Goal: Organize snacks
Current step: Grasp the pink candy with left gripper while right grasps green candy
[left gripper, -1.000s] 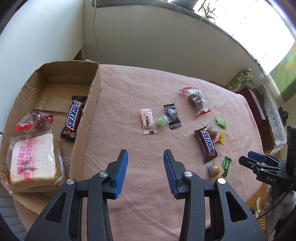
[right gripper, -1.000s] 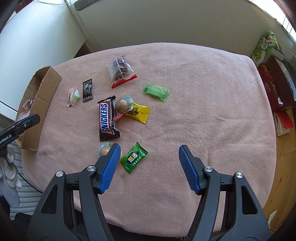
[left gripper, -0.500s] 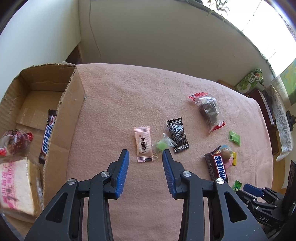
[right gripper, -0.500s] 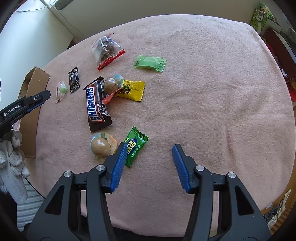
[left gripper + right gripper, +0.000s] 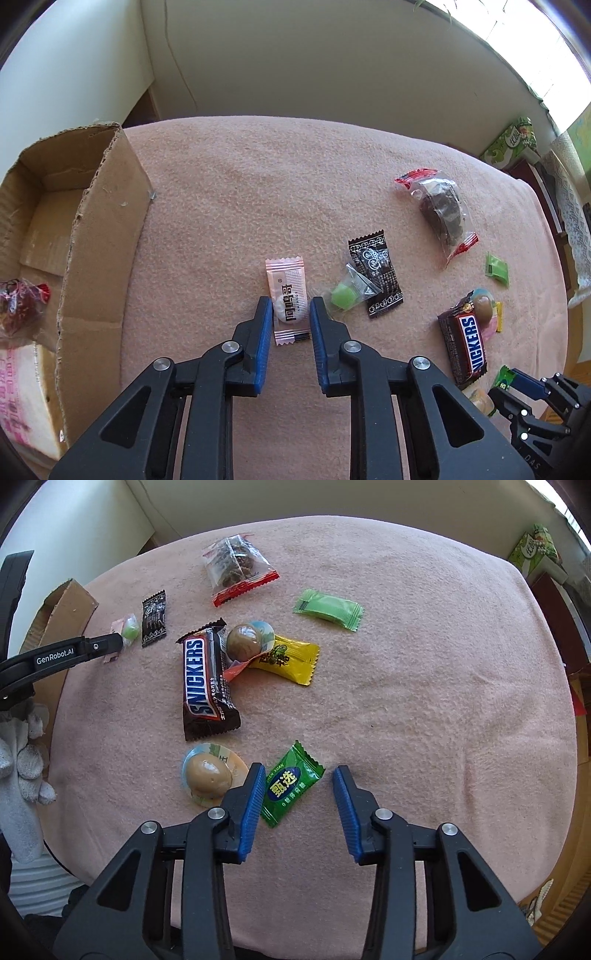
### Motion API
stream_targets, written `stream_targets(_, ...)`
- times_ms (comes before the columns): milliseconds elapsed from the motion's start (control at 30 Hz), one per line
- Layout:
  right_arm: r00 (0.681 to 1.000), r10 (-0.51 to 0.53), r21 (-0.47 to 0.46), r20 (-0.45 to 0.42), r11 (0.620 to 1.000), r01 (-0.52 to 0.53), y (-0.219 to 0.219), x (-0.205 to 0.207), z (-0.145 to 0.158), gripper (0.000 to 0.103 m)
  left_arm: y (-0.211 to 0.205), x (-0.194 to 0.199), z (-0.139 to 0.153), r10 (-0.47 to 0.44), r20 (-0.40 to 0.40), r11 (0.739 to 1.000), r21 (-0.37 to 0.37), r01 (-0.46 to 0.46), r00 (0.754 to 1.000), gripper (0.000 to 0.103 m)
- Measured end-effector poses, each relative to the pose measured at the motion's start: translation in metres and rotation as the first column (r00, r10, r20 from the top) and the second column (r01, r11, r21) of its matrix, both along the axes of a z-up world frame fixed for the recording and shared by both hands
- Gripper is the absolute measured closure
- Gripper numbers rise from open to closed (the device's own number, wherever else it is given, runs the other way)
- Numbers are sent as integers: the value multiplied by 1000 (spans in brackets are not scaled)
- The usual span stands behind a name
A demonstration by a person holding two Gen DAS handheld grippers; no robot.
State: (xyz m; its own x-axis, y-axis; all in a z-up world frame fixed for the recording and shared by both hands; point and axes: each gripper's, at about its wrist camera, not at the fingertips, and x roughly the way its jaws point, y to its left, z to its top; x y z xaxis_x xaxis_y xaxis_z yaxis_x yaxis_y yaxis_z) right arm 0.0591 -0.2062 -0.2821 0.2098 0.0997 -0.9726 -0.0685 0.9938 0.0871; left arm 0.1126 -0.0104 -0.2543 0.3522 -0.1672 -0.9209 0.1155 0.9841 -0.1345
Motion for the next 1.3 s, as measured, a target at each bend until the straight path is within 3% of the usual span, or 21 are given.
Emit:
stream_targets(400, 1000, -6, 67, 25, 998, 4, -19, -7, 5, 86, 2, -2, 0, -5, 5, 1000, -11, 5, 1000, 86)
stream_targets(533, 1000, 6, 75, 1, 997, -6, -19, -4, 3, 84, 0, 0, 0, -14, 6, 1000, -3, 14, 1000, 86)
stream_targets(667, 1000, -7, 33, -5, 999, 8, -12, -1, 1, 69, -2, 2, 0, -20, 7, 1000, 0, 20, 1000, 85)
stream_targets(800, 1000, -16, -14, 3, 1000, 16, -2, -15, 0, 68, -4, 5, 0, -18, 9, 1000, 4, 18, 1000, 84)
stream_targets(933, 1000, -28, 3, -10, 1000, 28, -3, -18, -3, 68, -12, 7, 0, -36, 29, 998, 44, 34, 999, 84)
stream_targets(1067, 1000, 13, -4, 0, 1000, -13, 1, -21, -2, 86, -12, 7, 0, -37, 37, 998, 43, 35, 999, 86)
stream_targets(1300, 1000, 16, 60, 13, 998, -17, -8, -13, 2, 90, -5, -8, 1, -43, 26, 999, 25, 42, 999, 86)
